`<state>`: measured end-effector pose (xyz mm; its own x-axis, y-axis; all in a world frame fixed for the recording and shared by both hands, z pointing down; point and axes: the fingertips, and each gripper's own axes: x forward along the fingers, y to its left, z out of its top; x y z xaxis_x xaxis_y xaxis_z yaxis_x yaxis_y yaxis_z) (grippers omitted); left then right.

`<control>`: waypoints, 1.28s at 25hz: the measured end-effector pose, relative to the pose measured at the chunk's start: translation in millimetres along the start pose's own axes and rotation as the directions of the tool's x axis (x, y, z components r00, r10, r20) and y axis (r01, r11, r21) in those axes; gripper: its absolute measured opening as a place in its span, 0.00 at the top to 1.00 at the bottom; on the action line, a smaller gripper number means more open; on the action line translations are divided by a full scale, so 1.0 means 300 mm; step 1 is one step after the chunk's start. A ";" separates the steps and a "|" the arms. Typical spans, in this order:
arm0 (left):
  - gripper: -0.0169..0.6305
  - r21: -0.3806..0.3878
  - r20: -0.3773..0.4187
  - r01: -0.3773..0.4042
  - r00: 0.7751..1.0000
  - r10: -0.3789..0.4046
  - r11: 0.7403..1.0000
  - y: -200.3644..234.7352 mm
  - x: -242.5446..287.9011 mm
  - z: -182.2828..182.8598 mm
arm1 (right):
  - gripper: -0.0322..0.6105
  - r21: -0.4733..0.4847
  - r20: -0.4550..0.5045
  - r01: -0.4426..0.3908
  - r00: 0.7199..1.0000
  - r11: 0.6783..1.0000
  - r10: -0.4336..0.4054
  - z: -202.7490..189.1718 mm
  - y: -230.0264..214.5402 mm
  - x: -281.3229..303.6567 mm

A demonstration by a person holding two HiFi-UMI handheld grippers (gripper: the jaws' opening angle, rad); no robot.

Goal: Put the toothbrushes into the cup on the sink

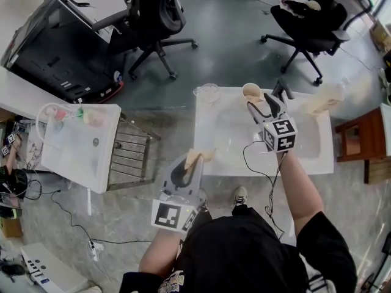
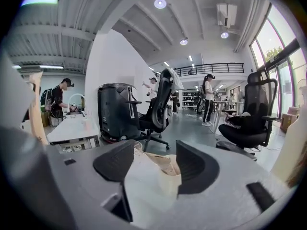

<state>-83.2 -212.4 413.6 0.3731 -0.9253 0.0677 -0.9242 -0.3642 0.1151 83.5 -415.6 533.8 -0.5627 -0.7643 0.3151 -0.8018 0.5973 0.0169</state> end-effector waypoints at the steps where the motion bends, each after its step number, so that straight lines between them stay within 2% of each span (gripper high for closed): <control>1: 0.88 0.001 0.003 0.007 1.000 -0.007 1.000 -0.003 -0.003 0.002 | 0.51 0.000 0.013 0.005 1.000 1.000 -0.005 0.014 0.003 -0.018; 7: 0.88 0.005 0.021 0.045 0.999 -0.045 0.999 -0.030 -0.017 0.021 | 0.52 -0.014 0.101 0.021 0.995 1.000 -0.020 0.130 0.049 -0.142; 10: 0.88 0.009 0.034 0.063 0.997 -0.063 0.998 -0.044 -0.025 0.040 | 0.55 -0.021 0.146 0.019 0.989 1.000 -0.016 0.194 0.092 -0.217; 12: 0.88 0.013 0.041 0.075 0.996 -0.076 0.997 -0.054 -0.026 0.053 | 0.65 -0.022 0.172 0.005 0.985 1.000 -0.001 0.230 0.125 -0.271; 14: 0.88 0.016 0.044 0.085 0.995 -0.085 0.996 -0.065 -0.025 0.062 | 0.87 -0.020 0.194 -0.018 0.981 1.000 0.022 0.260 0.161 -0.326; 15: 0.88 0.017 0.043 0.088 0.995 -0.088 0.996 -0.070 -0.024 0.064 | 0.94 -0.017 0.205 -0.030 0.978 0.999 0.033 0.272 0.180 -0.352; 26: 0.88 0.048 0.056 0.143 0.988 -0.145 0.989 -0.134 -0.003 0.122 | 0.94 0.017 0.256 -0.049 0.966 0.999 0.043 0.336 0.333 -0.627; 32: 0.88 0.048 0.066 0.158 0.985 -0.161 0.986 -0.142 0.018 0.120 | 0.94 0.010 0.249 -0.040 0.968 0.999 0.036 0.332 0.366 -0.679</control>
<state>-44.8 -205.8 373.3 0.5105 -0.8597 -0.0174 -0.8566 -0.5103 0.0762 90.1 -218.5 376.9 -0.6238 -0.7785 0.0697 -0.7806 0.6250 -0.0049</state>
